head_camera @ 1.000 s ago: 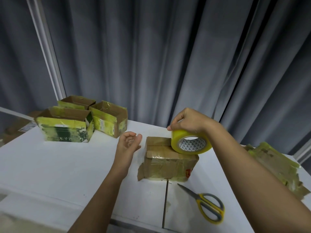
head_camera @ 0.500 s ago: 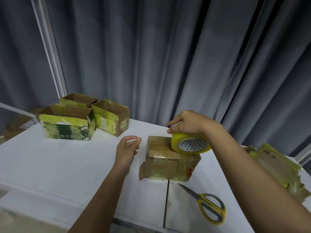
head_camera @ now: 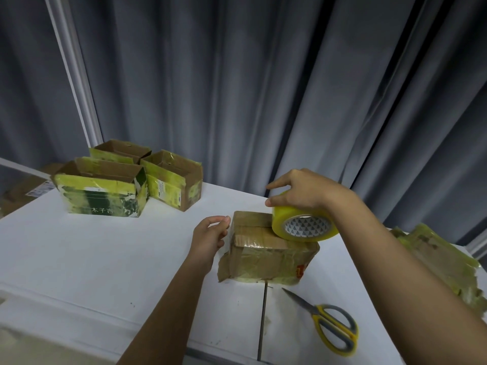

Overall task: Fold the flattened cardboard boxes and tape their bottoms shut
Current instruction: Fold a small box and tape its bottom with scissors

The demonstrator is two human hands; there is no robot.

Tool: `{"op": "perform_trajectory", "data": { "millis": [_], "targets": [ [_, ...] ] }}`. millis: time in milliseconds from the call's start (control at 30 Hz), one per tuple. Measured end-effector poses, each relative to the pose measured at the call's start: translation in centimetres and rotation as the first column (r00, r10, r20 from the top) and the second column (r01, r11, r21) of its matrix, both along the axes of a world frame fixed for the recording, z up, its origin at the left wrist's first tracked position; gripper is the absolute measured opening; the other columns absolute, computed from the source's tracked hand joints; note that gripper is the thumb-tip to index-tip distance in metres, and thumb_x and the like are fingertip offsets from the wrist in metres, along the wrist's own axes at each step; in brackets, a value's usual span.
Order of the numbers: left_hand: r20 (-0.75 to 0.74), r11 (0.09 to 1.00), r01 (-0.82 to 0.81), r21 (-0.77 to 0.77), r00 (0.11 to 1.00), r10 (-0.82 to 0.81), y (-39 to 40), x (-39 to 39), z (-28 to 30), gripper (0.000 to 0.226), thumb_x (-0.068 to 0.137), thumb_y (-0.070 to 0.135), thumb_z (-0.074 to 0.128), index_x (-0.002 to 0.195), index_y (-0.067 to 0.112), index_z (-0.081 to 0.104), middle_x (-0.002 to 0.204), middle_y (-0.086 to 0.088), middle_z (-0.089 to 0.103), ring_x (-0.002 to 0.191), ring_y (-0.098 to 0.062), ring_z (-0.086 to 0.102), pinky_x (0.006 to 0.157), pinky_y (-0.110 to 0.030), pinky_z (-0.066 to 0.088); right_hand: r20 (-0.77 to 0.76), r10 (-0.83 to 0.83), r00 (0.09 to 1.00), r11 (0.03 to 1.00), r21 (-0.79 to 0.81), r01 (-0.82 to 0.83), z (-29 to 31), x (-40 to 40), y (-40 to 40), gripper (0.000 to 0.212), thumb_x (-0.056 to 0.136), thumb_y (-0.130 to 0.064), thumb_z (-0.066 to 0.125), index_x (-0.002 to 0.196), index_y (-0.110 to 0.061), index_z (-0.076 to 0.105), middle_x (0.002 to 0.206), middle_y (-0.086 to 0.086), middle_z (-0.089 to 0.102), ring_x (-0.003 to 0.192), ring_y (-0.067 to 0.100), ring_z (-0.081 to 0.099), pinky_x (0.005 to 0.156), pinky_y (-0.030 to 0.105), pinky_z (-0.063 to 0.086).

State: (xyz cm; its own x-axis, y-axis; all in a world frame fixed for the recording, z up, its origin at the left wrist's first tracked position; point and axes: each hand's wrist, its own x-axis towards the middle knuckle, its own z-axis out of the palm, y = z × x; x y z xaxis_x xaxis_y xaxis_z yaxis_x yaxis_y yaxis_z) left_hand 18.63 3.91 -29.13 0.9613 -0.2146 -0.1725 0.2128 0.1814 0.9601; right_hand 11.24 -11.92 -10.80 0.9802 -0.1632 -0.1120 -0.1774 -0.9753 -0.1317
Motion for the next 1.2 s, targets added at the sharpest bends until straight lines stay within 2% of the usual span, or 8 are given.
{"op": "perform_trajectory", "data": {
  "millis": [300, 533, 667, 767, 833, 933, 1033, 1200],
  "targets": [
    [-0.104, 0.998, 0.026, -0.06, 0.994, -0.032, -0.8, -0.1, -0.8, 0.032, 0.089, 0.026, 0.064, 0.116, 0.013, 0.055, 0.086, -0.008, 0.055, 0.066, -0.012, 0.047, 0.05, -0.021, 0.036, 0.01, 0.0, 1.0, 1.0, 0.008, 0.0, -0.2, 0.1, 0.2, 0.053, 0.087, -0.057, 0.057, 0.136, -0.038, 0.051, 0.147, -0.006, 0.043, 0.125, 0.023, 0.048, 0.085, 0.028, 0.04],
    [-0.118, 0.989, 0.137, 0.051, 0.984, -0.131, -1.1, -2.0, -1.7, 0.037, 0.096, 0.047, 0.042, 0.125, 0.025, 0.041, 0.121, -0.006, 0.051, 0.096, -0.018, 0.056, 0.06, -0.021, 0.048, 0.008, -0.004, 1.0, 1.0, 0.012, 0.004, -0.4, 0.1, 0.5, 0.053, 0.087, -0.057, 0.057, 0.136, -0.039, 0.05, 0.147, -0.005, 0.043, 0.124, 0.024, 0.05, 0.085, 0.028, 0.042],
    [0.025, 0.913, 0.058, 0.404, 0.997, -0.074, -0.2, -1.7, -4.3, 0.036, 0.096, 0.041, 0.044, 0.127, 0.022, 0.047, 0.126, -0.014, 0.053, 0.107, -0.026, 0.055, 0.092, -0.037, 0.049, 0.009, -0.011, 1.0, 1.0, -0.001, 0.011, -0.4, 0.2, 0.6, 0.054, 0.086, -0.058, 0.058, 0.136, -0.038, 0.05, 0.148, -0.005, 0.042, 0.126, 0.024, 0.048, 0.088, 0.03, 0.043],
    [0.271, 0.958, -0.078, 0.275, 0.963, 0.001, -0.3, -1.5, -1.1, 0.035, 0.102, 0.032, 0.033, 0.135, 0.025, 0.042, 0.137, 0.003, 0.043, 0.124, -0.011, 0.04, 0.104, -0.027, 0.031, 0.029, -0.01, 1.0, 1.0, -0.02, 0.011, -0.5, 0.3, 0.5, 0.055, 0.086, -0.059, 0.057, 0.136, -0.038, 0.049, 0.147, -0.005, 0.043, 0.126, 0.024, 0.048, 0.088, 0.031, 0.044],
    [0.324, 0.982, 0.057, 0.182, 0.939, -0.115, -1.0, -1.8, 1.8, 0.045, 0.102, 0.04, 0.022, 0.146, 0.032, 0.022, 0.147, 0.011, 0.026, 0.133, -0.005, 0.024, 0.112, -0.031, 0.019, 0.04, -0.018, 0.999, 1.0, -0.021, 0.019, -0.7, 0.4, 0.3, 0.055, 0.085, -0.059, 0.058, 0.136, -0.038, 0.05, 0.147, -0.005, 0.043, 0.126, 0.024, 0.048, 0.089, 0.031, 0.044],
    [0.364, 0.855, 0.247, 0.456, 0.825, -0.432, -1.9, -2.3, 2.5, 0.075, 0.085, 0.067, 0.031, 0.147, 0.04, -0.002, 0.159, 0.01, 0.0, 0.146, -0.014, 0.005, 0.118, -0.046, 0.014, 0.054, -0.033, 0.998, 0.999, -0.015, 0.033, -1.0, 0.5, 0.1, 0.055, 0.083, -0.062, 0.059, 0.132, -0.038, 0.053, 0.145, -0.004, 0.045, 0.123, 0.024, 0.05, 0.085, 0.031, 0.042],
    [0.349, 0.767, 0.215, 0.605, 0.794, -0.498, -1.6, -2.1, 1.7, 0.102, 0.068, 0.069, 0.054, 0.15, 0.034, 0.005, 0.157, 0.007, 0.014, 0.142, -0.016, 0.017, 0.114, -0.043, 0.025, 0.087, -0.033, 0.996, 0.999, -0.002, 0.033, -0.9, 0.5, -0.3, 0.058, 0.081, -0.068, 0.056, 0.128, -0.034, 0.058, 0.138, -0.004, 0.052, 0.115, 0.022, 0.054, 0.082, 0.029, 0.043],
    [0.43, 0.807, 0.132, 0.576, 0.79, -0.436, -1.7, -1.6, 1.2, 0.095, 0.071, 0.056, 0.07, 0.147, 0.029, 0.021, 0.149, 0.005, 0.027, 0.134, -0.011, 0.025, 0.106, -0.032, 0.031, 0.196, -0.149, 0.969, 0.878, 0.477, 0.039, -1.7, -2.1, -4.4, 0.05, 0.07, -0.07, 0.064, 0.101, -0.031, 0.072, 0.099, -0.011, 0.067, 0.089, 0.011, 0.064, 0.071, 0.024, 0.052]
  ]
}}
